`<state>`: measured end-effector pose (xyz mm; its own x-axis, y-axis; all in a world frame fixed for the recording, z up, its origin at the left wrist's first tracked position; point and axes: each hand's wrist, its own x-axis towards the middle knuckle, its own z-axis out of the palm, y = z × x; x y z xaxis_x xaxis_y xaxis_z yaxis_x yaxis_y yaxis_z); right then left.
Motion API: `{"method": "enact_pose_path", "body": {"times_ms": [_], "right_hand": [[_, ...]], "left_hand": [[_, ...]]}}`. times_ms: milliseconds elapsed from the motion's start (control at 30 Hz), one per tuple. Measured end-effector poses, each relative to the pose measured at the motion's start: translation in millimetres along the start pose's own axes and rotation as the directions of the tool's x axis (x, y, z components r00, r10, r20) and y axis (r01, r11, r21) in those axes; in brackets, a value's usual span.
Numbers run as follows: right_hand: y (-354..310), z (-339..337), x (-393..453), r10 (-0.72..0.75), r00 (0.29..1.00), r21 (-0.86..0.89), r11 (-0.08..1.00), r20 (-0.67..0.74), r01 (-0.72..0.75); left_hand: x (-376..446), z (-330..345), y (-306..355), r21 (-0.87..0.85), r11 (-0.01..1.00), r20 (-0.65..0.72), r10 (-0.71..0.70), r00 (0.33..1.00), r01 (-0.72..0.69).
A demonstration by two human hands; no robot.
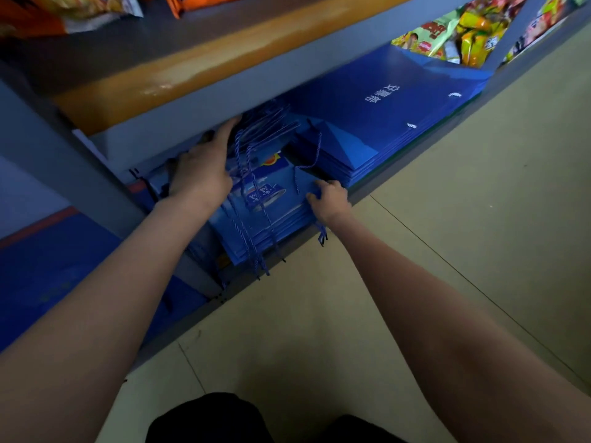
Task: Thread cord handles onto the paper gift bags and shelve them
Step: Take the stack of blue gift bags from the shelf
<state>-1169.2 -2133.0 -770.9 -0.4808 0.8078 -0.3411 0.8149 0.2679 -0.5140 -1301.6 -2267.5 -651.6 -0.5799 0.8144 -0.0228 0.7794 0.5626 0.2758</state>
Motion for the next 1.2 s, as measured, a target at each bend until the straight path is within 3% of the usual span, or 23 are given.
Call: {"method": "enact_pose_path", "body": {"times_ms": [100, 167, 233, 267, 400, 500, 667, 933, 1033, 1067, 1133, 1200], "right_hand": [[-9, -1, -7, -0.059, 0.987, -0.057, 0.997, -0.151, 0.051], [-24, -8, -7, -0.061, 0.977, 0.252, 0.961, -0.203, 0.112], [-41, -23, -4, -0.017, 0.995, 0.67, 0.738, -0.101, 0.081], [-46, -30, -3, -0.018, 0.999, 0.766, 0.641, -0.036, 0.039], [-58, -45, -6, -0.01, 1.0, 0.792, 0.611, -0.007, 0.012], [-67, -58, -8, 0.022, 0.998, 0.864, 0.502, -0.053, 0.034], [-89, -80, -31, -0.111, 0.992, 0.942, 0.322, -0.055, 0.089], [-70, -80, -49, -0.128, 0.992, 0.947, 0.32, 0.025, 0.017], [-35, -99, -51, 0.001, 1.0, 0.89, 0.455, -0.021, 0.019], [-23, -105, -51, 0.024, 0.998, 0.872, 0.485, 0.053, -0.058], [-8, -110, -53, -0.091, 0.943, 0.873, 0.416, 0.321, -0.257], [-2, -108, -51, -0.133, 0.906, 0.86, 0.396, 0.401, -0.322]], "left_hand": [[2, 0, -1, -0.005, 1.0, 0.009, -0.012, 1.0, 0.012], [0, 2, -1, -0.003, 1.0, 0.016, 0.011, 1.0, -0.011], [-1, 4, -2, 0.018, 0.999, 0.022, 0.036, 0.999, -0.036], [-1, 5, -3, 0.035, 0.998, 0.023, 0.044, 0.999, -0.045], [-1, 7, -4, 0.133, 0.988, 0.031, 0.079, 0.996, -0.082], [-5, 10, -4, 0.18, 0.977, 0.042, 0.11, 0.993, -0.116], [-8, 6, -1, 0.199, 0.977, -0.033, 0.083, 0.996, -0.075], [-13, 4, 2, 0.229, 0.967, -0.104, 0.139, 0.985, -0.112], [-20, -7, 8, 0.194, 0.975, -0.195, 0.147, 0.97, -0.109], [-26, -10, 12, 0.204, 0.971, -0.217, 0.168, 0.962, -0.124], [-40, -8, 21, 0.263, 0.937, -0.281, 0.304, 0.91, -0.231], [-58, 11, 35, 0.383, 0.852, -0.31, 0.483, 0.819, -0.357]]}}
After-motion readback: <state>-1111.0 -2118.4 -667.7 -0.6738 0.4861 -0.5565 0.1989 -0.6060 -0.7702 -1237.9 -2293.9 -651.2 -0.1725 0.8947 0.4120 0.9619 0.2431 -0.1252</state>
